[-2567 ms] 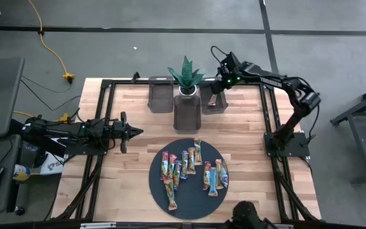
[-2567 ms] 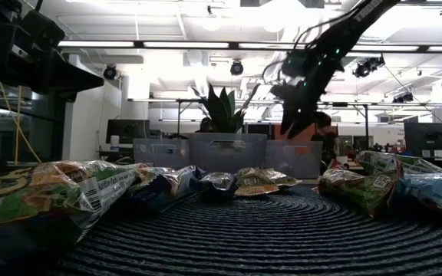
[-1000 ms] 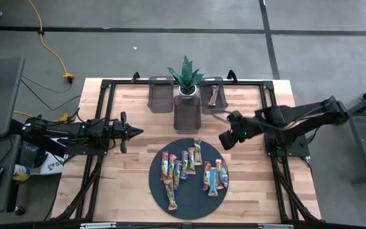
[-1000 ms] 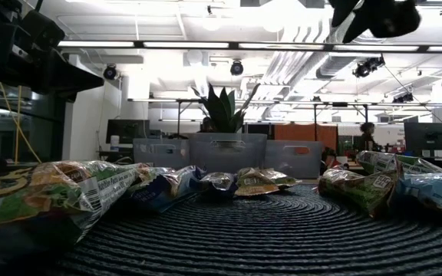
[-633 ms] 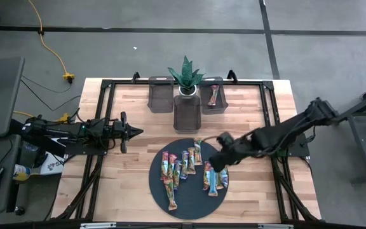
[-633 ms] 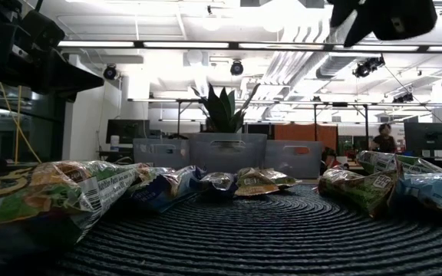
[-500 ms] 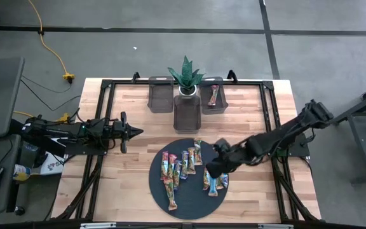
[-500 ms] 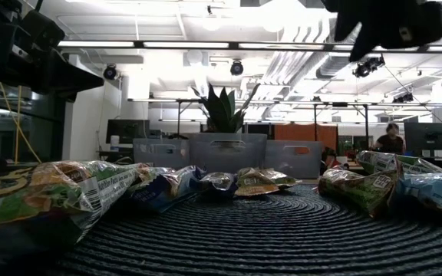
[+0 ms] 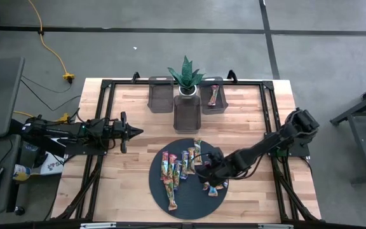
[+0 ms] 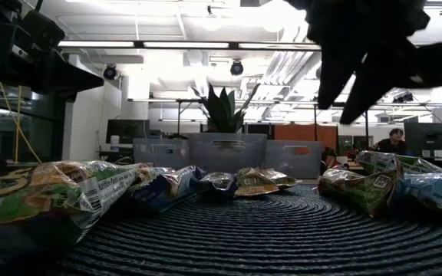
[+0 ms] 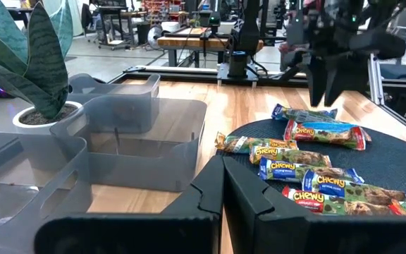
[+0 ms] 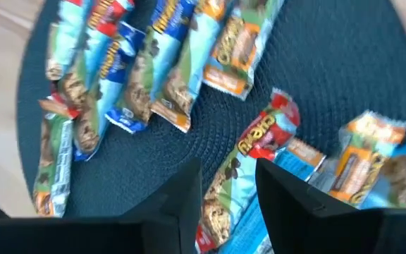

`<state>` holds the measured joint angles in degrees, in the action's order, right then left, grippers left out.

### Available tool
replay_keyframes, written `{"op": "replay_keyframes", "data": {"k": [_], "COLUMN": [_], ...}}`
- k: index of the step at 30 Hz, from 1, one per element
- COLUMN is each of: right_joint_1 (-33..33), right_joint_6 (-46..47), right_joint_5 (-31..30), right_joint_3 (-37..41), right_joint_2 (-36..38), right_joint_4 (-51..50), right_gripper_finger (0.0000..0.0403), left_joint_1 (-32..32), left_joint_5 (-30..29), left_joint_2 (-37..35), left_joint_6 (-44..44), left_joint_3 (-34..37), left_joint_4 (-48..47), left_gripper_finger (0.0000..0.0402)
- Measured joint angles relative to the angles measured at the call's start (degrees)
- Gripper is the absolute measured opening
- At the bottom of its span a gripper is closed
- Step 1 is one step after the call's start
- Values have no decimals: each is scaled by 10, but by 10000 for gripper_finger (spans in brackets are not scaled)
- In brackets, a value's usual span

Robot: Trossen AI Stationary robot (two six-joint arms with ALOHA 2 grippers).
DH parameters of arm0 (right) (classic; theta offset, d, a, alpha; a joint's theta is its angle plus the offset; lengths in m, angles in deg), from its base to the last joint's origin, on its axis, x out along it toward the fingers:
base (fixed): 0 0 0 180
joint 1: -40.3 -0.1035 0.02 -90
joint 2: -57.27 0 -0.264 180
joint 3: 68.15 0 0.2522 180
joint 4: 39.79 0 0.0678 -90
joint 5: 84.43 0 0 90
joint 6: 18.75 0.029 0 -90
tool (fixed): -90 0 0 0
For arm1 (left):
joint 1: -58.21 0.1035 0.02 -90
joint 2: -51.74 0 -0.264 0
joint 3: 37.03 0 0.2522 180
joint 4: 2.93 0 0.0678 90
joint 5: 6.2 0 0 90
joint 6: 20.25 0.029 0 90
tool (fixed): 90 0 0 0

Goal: Pick and place Granola Bars by type
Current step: Put the red granola bar into the right black bin

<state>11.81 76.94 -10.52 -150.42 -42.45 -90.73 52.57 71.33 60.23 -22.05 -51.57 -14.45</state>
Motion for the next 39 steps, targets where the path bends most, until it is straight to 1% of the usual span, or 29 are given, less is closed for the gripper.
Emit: {"op": "replay_keyframes", "data": {"k": [3, 9, 12, 17, 21, 32, 39], "right_joint_1": [0, 7, 12, 20, 28, 57, 57], "right_joint_6": [22, 27, 20, 19, 17, -16, -17], "right_joint_5": [7, 15, 14, 17, 18, 19, 21], "right_joint_3": [0, 0, 0, 0, 0, 0, 0], "right_joint_2": [-13, -26, -27, -27, -27, -27, -27], "right_joint_4": [0, -1, -5, -20, -31, -33, -53], "right_gripper_finger": [119, 125, 145, 189, 211, 216, 217], "left_joint_1": [0, 0, 0, 0, 0, 0, 0], "left_joint_5": [0, 0, 0, 0, 0, 0, 0], "left_joint_2": [0, 0, 0, 0, 0, 0, 0], "left_joint_6": [0, 0, 0, 0, 0, 0, 0], "left_joint_3": [0, 0, 0, 0, 0, 0, 0], "left_joint_4": [0, 0, 0, 0, 0, 0, 0], "left_gripper_finger": [1, 1, 1, 1, 1, 1, 1]}}
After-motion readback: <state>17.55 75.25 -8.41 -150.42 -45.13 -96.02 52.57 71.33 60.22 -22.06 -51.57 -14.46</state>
